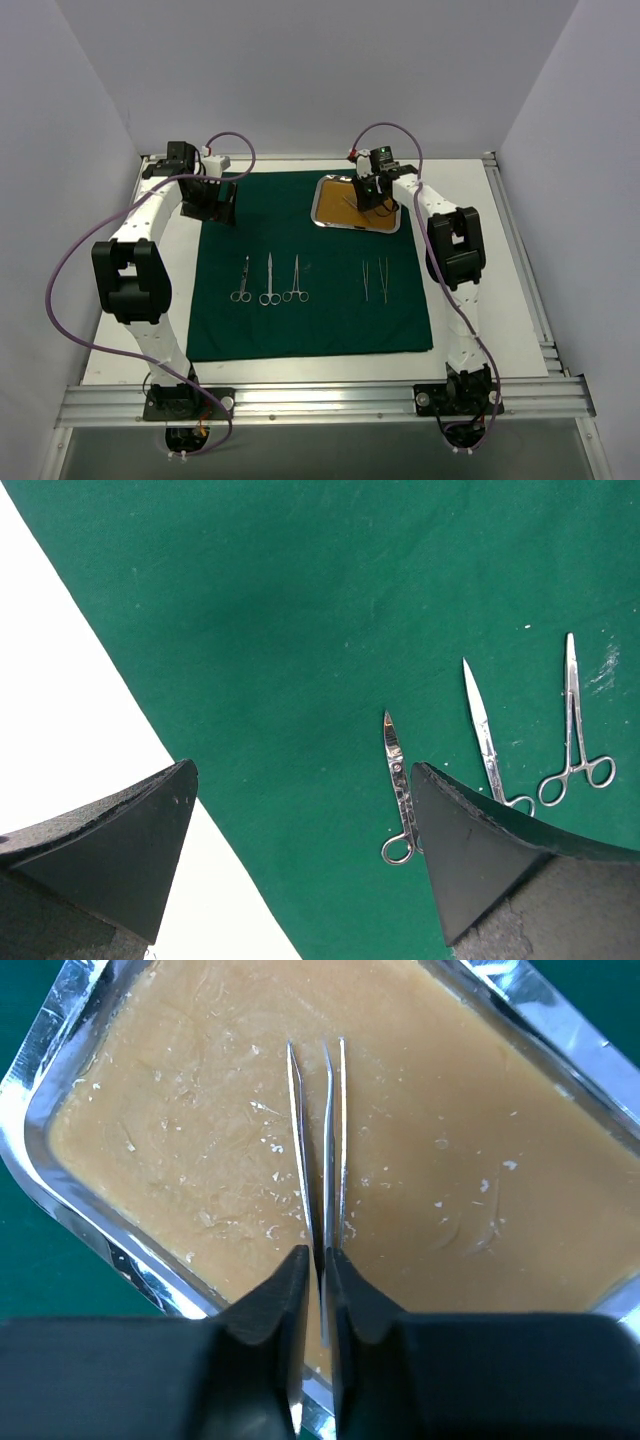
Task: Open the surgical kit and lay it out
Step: Move the medical item into the container.
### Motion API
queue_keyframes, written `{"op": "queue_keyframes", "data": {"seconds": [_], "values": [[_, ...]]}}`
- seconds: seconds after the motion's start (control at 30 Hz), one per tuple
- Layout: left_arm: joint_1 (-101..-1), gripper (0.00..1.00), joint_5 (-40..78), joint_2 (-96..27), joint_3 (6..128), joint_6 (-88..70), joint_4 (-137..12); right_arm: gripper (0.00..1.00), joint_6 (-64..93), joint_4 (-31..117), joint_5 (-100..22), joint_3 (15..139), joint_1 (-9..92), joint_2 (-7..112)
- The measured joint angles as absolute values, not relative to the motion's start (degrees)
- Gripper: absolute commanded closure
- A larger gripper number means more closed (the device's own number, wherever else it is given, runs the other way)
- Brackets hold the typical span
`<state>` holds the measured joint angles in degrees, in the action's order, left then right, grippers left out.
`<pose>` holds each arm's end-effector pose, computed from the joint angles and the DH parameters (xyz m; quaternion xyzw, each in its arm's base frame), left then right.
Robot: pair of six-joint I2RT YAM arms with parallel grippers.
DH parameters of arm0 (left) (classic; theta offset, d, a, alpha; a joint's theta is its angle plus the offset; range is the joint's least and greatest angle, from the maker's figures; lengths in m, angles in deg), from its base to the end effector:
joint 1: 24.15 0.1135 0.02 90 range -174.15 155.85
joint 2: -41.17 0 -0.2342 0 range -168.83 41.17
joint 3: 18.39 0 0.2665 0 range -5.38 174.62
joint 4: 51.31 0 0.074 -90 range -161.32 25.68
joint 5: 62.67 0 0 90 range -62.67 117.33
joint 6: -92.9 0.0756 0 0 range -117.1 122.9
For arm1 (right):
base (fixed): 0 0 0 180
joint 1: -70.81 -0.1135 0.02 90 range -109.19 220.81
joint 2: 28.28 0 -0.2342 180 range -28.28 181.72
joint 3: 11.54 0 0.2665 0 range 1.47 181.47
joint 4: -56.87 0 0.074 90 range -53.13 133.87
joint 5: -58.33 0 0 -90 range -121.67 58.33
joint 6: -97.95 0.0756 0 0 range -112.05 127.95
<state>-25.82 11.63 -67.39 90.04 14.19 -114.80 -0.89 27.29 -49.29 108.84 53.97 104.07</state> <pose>0.4255 -0.0329 0.2034 0.1398 0.9548 -0.1136 0.2364 0.5177 0.1806 0.1344 -0.2615 0.8647 0.1676 0.3947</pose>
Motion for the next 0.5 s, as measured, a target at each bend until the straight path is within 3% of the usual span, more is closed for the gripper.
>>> {"op": "queue_keyframes", "data": {"seconds": [0.23, 0.5], "values": [[-25.8, 0.03, 11.1, -67.4, 90.0, 14.2, -114.8, 1.0, -0.4, 27.3, -48.9, 108.7, 54.0, 103.5], [-25.8, 0.03, 10.6, -67.4, 90.0, 14.2, -114.7, 0.94, 0.0, 27.3, -48.4, 108.7, 54.0, 103.4]]}}
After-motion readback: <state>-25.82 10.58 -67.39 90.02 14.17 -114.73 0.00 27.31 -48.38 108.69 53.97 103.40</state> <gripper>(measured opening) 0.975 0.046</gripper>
